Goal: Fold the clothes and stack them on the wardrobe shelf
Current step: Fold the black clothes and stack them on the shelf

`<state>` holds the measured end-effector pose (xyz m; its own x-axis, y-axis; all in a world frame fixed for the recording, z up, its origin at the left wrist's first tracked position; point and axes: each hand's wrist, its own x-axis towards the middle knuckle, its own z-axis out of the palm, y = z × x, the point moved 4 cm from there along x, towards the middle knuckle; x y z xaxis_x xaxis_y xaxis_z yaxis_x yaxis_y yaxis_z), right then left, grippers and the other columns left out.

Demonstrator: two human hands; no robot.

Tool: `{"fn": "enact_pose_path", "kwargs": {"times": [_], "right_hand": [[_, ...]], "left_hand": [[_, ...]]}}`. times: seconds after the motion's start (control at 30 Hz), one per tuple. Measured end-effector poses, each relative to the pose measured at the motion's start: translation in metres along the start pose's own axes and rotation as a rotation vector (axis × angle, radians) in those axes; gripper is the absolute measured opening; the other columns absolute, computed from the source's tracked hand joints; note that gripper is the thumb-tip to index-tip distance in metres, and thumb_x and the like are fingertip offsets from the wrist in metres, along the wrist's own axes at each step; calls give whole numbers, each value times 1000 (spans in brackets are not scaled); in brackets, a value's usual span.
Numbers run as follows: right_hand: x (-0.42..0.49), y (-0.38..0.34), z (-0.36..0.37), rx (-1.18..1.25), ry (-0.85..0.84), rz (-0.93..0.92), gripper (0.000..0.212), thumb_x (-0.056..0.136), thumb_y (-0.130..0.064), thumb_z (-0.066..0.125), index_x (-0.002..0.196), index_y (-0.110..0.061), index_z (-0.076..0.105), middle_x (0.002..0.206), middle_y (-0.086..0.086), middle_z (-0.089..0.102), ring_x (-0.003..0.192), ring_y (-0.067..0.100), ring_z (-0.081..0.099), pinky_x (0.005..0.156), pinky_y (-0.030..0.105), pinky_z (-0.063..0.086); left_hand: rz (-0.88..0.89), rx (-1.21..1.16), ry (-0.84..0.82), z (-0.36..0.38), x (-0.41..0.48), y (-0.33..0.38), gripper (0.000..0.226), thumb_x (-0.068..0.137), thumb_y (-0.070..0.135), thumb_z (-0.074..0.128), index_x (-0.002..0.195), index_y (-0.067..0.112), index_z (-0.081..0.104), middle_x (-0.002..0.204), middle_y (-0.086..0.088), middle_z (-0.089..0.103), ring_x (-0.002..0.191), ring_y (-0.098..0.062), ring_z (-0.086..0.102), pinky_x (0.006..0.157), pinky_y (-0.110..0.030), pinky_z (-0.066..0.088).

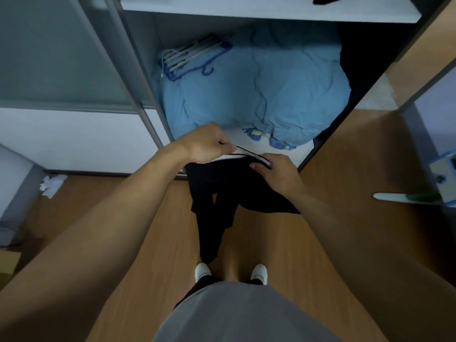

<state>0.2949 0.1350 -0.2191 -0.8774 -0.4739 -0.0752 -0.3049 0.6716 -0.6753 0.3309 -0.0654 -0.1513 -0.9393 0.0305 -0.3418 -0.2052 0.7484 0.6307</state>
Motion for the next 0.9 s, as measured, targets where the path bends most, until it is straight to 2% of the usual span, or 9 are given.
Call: {"fn": "enact_pose_path", "kwargs": {"times": [0.17,0.27,0.43,0.53,0.6,0.63,0.73,0.8,0.9], "right_hand": [[13,-1,-2,-165,30,-13,25,96,-46,57,79,-27,58,79,-1,64,86,25,64,66,32,39],[20,-9,-6,-183,47,-76,24,98,-37,58,97,-15,69,97,10,71,95,29,64,73,37,46],[32,-34,-11,-183,-123,-157,22,100,-24,55,99,-5,67,100,17,70,97,31,63,78,38,46],[34,-54,-12,-214,-260,-218,23,100,-19,53,107,-2,68,108,15,69,102,27,63,87,41,47],[32,-64,-13,-197,-315,-230,24,101,-19,53,106,-2,70,104,12,70,96,23,64,82,35,47],[31,-68,-15,-163,-320,-223,23,100,-19,54,104,-3,71,100,11,70,92,20,64,78,32,46],[29,-72,-23,-108,-292,-209,19,96,-19,62,95,-2,70,89,12,70,82,19,62,67,29,40],[26,-65,-32,-111,-215,-169,16,89,-25,71,96,-11,66,88,4,69,83,17,63,70,29,42],[12,-56,-49,-129,20,-110,30,80,-36,77,90,-25,50,83,-14,66,80,12,62,74,33,47]], "left_hand": [[83,-114,159,-15,-10,0,48,97,21,60,56,10,39,57,-4,27,51,-13,26,49,-27,21],[85,-88,254,-20,-12,-7,51,98,22,58,53,13,35,52,0,28,47,-12,26,49,-27,23],[-94,220,285,-28,-12,-36,47,95,34,57,52,18,50,57,5,52,70,-26,59,64,-32,43],[-99,83,-61,-16,-19,-42,26,87,55,66,102,34,72,100,15,66,104,-8,60,93,-24,47],[-19,24,-214,2,-21,-29,64,76,64,73,133,41,53,118,28,55,110,8,50,92,-10,37],[7,46,-206,12,-17,-26,66,76,61,75,133,39,52,117,27,54,107,7,51,88,-8,37],[61,72,19,31,-2,-14,8,90,30,68,89,25,62,93,4,65,95,-19,65,79,-29,50],[69,11,92,35,3,-13,24,94,25,63,71,28,56,79,2,62,86,-23,64,74,-33,48],[114,-39,66,38,9,-13,25,93,32,66,71,37,55,75,16,58,74,-6,59,63,-23,41]]}}
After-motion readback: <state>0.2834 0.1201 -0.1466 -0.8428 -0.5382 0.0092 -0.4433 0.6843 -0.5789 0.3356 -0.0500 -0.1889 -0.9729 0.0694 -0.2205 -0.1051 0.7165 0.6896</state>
